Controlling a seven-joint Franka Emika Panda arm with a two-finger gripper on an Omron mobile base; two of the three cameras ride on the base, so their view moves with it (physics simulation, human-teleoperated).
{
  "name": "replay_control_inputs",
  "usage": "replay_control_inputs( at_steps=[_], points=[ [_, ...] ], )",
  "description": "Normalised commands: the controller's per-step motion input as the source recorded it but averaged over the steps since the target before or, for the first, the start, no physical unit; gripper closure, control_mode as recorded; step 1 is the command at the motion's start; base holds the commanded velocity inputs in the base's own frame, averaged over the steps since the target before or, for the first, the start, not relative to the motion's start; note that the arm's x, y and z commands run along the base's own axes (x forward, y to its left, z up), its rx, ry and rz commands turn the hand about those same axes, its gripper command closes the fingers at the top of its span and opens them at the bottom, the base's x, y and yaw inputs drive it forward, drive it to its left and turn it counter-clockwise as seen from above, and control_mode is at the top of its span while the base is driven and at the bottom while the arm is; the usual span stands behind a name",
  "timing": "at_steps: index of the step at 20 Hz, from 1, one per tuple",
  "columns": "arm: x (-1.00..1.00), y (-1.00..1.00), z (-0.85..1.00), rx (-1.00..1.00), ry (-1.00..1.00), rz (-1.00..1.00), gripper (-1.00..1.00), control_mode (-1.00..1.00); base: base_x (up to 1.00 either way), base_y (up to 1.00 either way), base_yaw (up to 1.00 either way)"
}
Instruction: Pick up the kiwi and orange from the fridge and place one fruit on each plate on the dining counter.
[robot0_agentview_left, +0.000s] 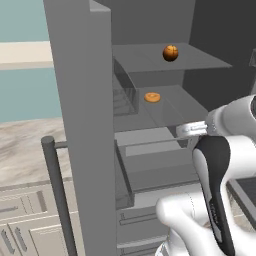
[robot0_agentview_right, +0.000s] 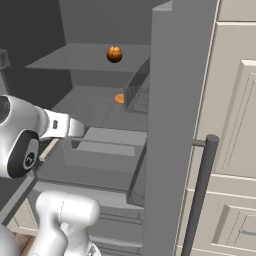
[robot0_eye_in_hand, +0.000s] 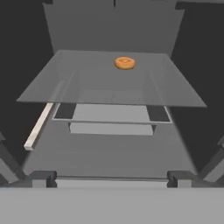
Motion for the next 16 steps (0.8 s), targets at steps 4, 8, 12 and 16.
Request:
replay_control_inputs(
  at_steps=[4, 8, 12, 16],
  points=[
    [0.69, -0.10, 0.99, -0.01, -0.12, 0.00, -1.00, -1.00, 0.00, 0.00, 0.00],
    [0.57, -0.16, 1.00, 0.00, -0.03, -0.02, -1.00, -1.00, 0.00, 0.00, 0.00],
    [0.73, -0.04, 0.79, 0.00, 0.05, -0.12, -1.00, -1.00, 0.00, 0.00, 0.00],
    [0.82, -0.15, 0.16, 0.00, 0.13, -0.08, -1.00, -1.00, 0.00, 0.00, 0.00]
  ],
)
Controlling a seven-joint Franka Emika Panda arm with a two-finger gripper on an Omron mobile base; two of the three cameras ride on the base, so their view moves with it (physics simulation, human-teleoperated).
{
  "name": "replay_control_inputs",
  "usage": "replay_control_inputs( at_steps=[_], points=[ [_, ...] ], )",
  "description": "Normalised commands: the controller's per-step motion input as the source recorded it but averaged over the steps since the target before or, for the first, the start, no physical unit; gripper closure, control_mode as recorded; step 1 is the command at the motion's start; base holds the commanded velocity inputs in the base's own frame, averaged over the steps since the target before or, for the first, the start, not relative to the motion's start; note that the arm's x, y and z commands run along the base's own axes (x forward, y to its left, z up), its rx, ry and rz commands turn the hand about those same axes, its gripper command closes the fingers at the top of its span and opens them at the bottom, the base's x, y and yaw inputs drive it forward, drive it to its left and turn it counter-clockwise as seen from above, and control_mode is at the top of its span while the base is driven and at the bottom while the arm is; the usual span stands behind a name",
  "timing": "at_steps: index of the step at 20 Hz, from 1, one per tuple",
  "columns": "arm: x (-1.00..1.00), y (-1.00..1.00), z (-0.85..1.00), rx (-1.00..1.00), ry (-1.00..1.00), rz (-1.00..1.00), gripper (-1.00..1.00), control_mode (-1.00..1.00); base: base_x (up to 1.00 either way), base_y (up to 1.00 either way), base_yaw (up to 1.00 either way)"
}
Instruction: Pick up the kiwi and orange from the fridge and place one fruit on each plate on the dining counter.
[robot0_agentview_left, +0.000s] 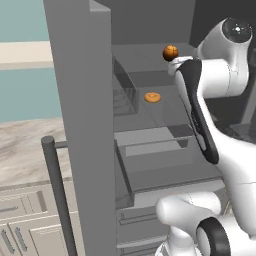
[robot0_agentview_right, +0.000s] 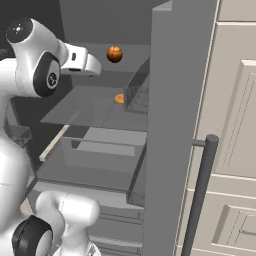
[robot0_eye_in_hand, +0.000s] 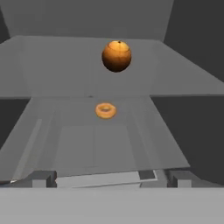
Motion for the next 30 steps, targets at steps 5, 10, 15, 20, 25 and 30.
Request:
replay_control_inputs(
  at_steps=[5, 10, 15, 20, 25, 30],
  points=[
    [0.85, -0.27, 0.00, 0.00, 0.12, -0.01, -1.00, -1.00, 0.00, 0.00, 0.00],
    [0.71, -0.12, 0.00, 0.00, 0.00, 0.00, -1.00, -1.00, 0.00, 0.00, 0.00],
    [0.67, -0.03, -0.02, 0.00, 0.00, 0.00, -1.00, -1.00, 0.00, 0.00, 0.00],
    [0.61, 0.00, -0.04, 0.00, 0.00, 0.00, -1.00, -1.00, 0.00, 0.00, 0.00],
    [0.54, -0.04, -0.06, 0.00, 0.00, 0.00, -1.00, -1.00, 0.00, 0.00, 0.00],
    [0.58, -0.07, -0.12, 0.00, 0.00, 0.00, -1.00, -1.00, 0.00, 0.00, 0.00]
  ],
)
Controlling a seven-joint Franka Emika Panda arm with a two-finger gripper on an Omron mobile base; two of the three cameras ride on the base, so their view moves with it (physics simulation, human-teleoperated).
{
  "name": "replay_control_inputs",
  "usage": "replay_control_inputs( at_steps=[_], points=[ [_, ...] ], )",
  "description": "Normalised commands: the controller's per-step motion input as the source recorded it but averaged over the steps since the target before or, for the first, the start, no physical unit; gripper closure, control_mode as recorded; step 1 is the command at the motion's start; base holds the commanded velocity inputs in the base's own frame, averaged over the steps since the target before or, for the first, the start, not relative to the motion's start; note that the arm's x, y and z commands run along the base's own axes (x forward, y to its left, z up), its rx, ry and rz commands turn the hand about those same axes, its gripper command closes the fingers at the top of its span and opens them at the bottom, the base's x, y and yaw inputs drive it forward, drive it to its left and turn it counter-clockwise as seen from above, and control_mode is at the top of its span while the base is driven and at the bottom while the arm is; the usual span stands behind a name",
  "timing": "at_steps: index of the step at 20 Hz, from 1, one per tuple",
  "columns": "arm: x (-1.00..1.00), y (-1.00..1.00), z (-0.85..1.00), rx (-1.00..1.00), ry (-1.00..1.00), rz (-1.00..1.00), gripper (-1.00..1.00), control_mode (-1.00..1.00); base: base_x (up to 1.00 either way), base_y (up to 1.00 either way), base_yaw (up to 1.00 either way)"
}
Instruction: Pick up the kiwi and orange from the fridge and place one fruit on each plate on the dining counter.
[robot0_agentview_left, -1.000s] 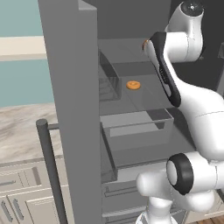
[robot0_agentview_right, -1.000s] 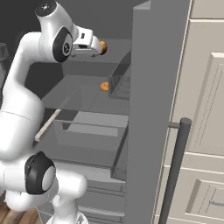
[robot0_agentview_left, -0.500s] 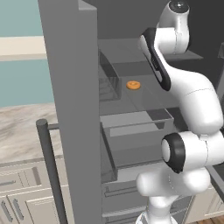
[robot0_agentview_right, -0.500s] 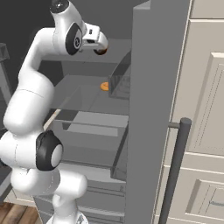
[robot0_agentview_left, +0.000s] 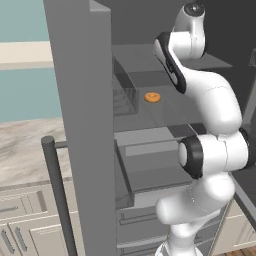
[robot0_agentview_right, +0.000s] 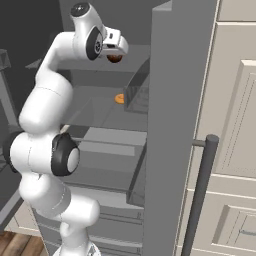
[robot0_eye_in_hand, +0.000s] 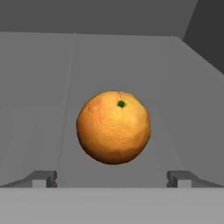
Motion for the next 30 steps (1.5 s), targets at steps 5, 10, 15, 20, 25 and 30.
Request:
replay_control_inputs(
  at_steps=[5, 10, 15, 20, 25, 30],
  points=[
    [0.59, -0.10, -0.14, 0.00, 0.00, 0.00, -1.00, -1.00, 0.00, 0.00, 0.00],
    [0.37, -0.08, -0.07, 0.00, 0.00, 0.00, -1.00, -1.00, 0.00, 0.00, 0.00],
    [0.03, 0.00, -0.06, 0.00, 0.00, 0.00, -1.00, -1.00, 0.00, 0.00, 0.00],
    [-0.11, 0.00, -0.12, 0.00, 0.00, 0.00, -1.00, -1.00, 0.00, 0.00, 0.00],
    [-0.03, 0.00, -0.15, 0.00, 0.00, 0.00, -1.00, -1.00, 0.00, 0.00, 0.00],
    [0.00, 0.00, -0.22, 0.00, 0.00, 0.00, 1.00, -1.00, 0.00, 0.00, 0.00]
  ],
)
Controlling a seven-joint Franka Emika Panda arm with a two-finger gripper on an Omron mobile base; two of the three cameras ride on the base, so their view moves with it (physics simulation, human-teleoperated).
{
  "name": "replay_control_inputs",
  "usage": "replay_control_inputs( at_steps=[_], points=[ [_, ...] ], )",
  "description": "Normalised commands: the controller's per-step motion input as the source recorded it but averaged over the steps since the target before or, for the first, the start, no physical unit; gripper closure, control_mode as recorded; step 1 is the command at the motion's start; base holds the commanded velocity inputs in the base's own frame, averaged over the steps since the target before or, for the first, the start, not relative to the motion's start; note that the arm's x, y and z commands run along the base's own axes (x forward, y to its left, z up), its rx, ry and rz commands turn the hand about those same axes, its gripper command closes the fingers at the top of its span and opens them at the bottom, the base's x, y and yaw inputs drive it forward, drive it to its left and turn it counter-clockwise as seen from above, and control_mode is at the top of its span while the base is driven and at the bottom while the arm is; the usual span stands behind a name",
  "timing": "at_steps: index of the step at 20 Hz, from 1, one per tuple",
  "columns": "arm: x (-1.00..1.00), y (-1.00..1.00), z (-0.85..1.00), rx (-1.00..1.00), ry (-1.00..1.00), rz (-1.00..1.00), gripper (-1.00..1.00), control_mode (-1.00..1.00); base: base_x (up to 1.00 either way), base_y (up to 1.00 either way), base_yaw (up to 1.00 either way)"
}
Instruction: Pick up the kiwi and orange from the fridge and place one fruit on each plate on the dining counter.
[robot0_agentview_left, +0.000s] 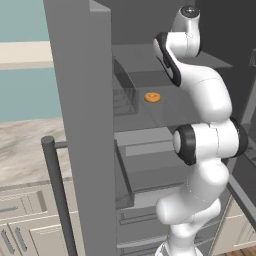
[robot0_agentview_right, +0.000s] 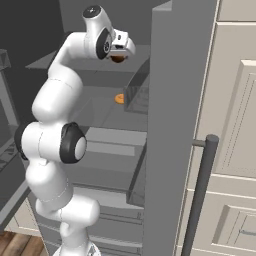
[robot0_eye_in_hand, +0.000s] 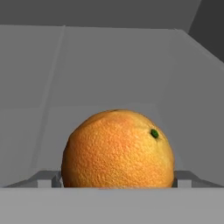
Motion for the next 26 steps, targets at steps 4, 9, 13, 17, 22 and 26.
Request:
replay_control_inputs(
  at_steps=[4, 9, 13, 17, 22, 26],
  points=[
    [0.00, 0.00, -0.17, 0.00, -0.01, 0.02, 1.00, -1.00, 0.00, 0.00, 0.00],
    [-0.35, 0.00, 0.05, 0.00, -0.19, 0.04, 1.00, -1.00, 0.00, 0.00, 0.00],
    [-0.93, 0.00, 0.28, 0.00, -0.19, 0.11, 1.00, -1.00, 0.00, 0.00, 0.00],
    [-1.00, 0.07, 0.33, 0.00, -0.14, 0.06, 1.00, -1.00, 0.00, 0.00, 0.00],
    [-1.00, 0.16, 0.28, 0.00, -0.03, 0.00, 1.00, -1.00, 0.00, 0.00, 0.00],
    [-1.00, 0.21, 0.20, 0.00, 0.00, 0.00, 1.00, -1.00, 0.00, 0.00, 0.00]
  ],
)
